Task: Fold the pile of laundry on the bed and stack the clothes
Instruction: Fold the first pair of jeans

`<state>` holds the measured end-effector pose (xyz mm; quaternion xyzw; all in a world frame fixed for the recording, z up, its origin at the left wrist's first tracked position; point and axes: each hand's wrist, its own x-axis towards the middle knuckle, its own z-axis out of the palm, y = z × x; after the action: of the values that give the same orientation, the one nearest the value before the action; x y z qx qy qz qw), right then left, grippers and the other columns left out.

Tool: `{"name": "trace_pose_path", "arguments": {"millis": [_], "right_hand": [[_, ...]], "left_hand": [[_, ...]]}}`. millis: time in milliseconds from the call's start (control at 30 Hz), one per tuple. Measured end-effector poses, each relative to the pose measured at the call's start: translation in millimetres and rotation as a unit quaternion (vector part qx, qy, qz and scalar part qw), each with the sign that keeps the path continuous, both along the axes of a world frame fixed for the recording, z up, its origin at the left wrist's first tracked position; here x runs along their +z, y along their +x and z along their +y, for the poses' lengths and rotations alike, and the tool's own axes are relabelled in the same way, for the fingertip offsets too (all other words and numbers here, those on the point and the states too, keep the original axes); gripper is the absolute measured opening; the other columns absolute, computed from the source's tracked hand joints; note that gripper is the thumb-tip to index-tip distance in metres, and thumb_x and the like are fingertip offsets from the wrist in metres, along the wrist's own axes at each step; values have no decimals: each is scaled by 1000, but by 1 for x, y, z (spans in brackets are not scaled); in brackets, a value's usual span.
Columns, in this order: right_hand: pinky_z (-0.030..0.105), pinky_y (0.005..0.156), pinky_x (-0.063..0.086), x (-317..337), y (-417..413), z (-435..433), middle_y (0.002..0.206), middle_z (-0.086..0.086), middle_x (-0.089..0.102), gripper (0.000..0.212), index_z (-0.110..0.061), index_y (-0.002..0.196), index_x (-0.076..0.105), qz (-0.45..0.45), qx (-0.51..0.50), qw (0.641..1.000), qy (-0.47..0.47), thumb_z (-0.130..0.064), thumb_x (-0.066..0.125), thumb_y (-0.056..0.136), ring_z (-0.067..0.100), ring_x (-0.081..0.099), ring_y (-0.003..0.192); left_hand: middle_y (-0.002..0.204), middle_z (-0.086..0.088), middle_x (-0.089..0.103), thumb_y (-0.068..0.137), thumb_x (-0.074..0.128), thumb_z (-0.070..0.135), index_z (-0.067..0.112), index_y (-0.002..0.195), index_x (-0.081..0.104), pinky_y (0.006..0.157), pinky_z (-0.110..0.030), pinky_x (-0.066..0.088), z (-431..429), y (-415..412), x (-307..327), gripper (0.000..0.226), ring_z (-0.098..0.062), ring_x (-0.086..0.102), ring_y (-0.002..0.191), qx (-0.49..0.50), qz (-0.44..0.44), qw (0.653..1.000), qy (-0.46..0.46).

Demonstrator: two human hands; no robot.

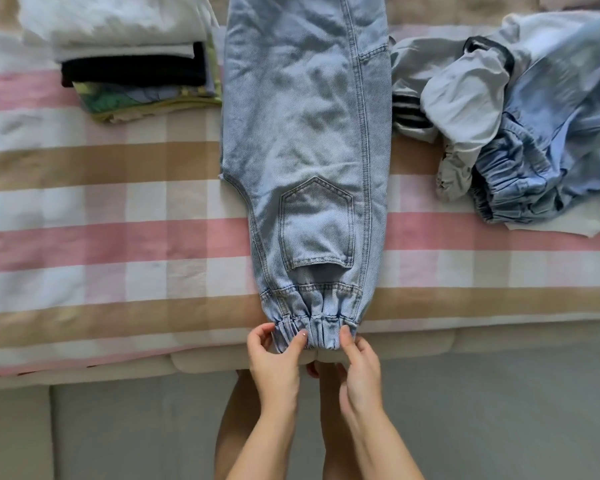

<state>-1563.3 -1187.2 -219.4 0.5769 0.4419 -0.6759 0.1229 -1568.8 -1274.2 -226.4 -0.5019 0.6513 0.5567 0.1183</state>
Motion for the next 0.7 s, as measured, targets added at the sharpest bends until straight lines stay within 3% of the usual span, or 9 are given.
{"name": "trace_pose_path", "arguments": {"millis": [67, 200, 367, 433, 500, 533, 600, 633, 700], "right_hand": [[56, 93, 39, 2, 3, -3, 100, 27, 65, 31, 1, 94, 61, 17, -7, 1000, -18, -23, 64, 75, 34, 55, 91], [66, 91, 36, -9, 11, -2, 88, 23, 57, 14, -5, 79, 52, -12, 1, 999, 40, -15, 59, 87, 32, 49, 84], [61, 82, 41, -17, 27, 0, 80, 19, 53, 19, -6, 73, 49, -44, 17, 997, 68, -13, 59, 88, 30, 48, 78], [49, 77, 43, -18, 36, 3, 80, 18, 54, 17, -4, 74, 51, -60, 25, 996, 62, -11, 60, 87, 27, 50, 77], [38, 75, 42, -17, 39, 7, 85, 19, 55, 12, -4, 81, 52, -56, 59, 993, 84, -9, 61, 87, 25, 51, 78], [32, 77, 42, -16, 36, 9, 90, 17, 57, 10, -5, 88, 53, -48, 78, 990, 112, -8, 61, 86, 23, 53, 81], [25, 84, 38, -11, 23, 16, 99, 5, 57, 18, -10, 101, 52, -27, 114, 973, 196, -9, 63, 86, 18, 54, 93], [24, 87, 36, -7, 13, 19, 101, 0, 55, 21, -12, 104, 51, -7, 130, 962, 239, -9, 62, 86, 16, 52, 97], [24, 88, 38, 0, -15, 27, 106, -1, 54, 24, -14, 109, 51, 38, 158, 941, 296, -10, 61, 87, 12, 52, 98]], "left_hand": [[92, 4, 56, 70, 73, -6, 25, 87, 49, 81, -23, 38, -5, -1, -2, 43, -12, 54, 89, 5, 2, 1000, -4], [92, -9, 59, 71, 62, -13, 24, 89, 49, 71, -35, 38, -15, 4, -8, 43, -22, 51, 79, 46, -15, 998, 46], [76, -6, 55, 74, 49, -21, 18, 94, 50, 48, -23, 38, -24, 17, -16, 44, -14, 45, 57, 84, -61, 987, 119], [84, -9, 58, 74, 51, -22, 15, 96, 51, 56, -27, 46, -25, 24, -16, 43, -15, 51, 65, 66, -79, 985, 135], [101, -15, 60, 73, 54, -23, 14, 101, 51, 77, -42, 50, -27, 26, -14, 46, -23, 57, 83, 44, -71, 987, 139], [108, -17, 59, 73, 56, -22, 12, 106, 50, 88, -50, 47, -29, 23, -12, 48, -28, 57, 94, 28, -60, 990, 124], [113, -16, 59, 74, 57, -20, 9, 113, 51, 97, -56, 42, -33, 9, -7, 49, -34, 55, 106, -7, -18, 997, 76], [111, -12, 59, 75, 56, -19, 9, 112, 52, 97, -50, 44, -35, -1, -4, 47, -30, 56, 107, -18, 14, 998, 52], [108, -5, 59, 78, 55, -18, 12, 111, 52, 91, -22, 48, -39, -28, 5, 44, -14, 57, 100, -31, 73, 997, 23]]}}
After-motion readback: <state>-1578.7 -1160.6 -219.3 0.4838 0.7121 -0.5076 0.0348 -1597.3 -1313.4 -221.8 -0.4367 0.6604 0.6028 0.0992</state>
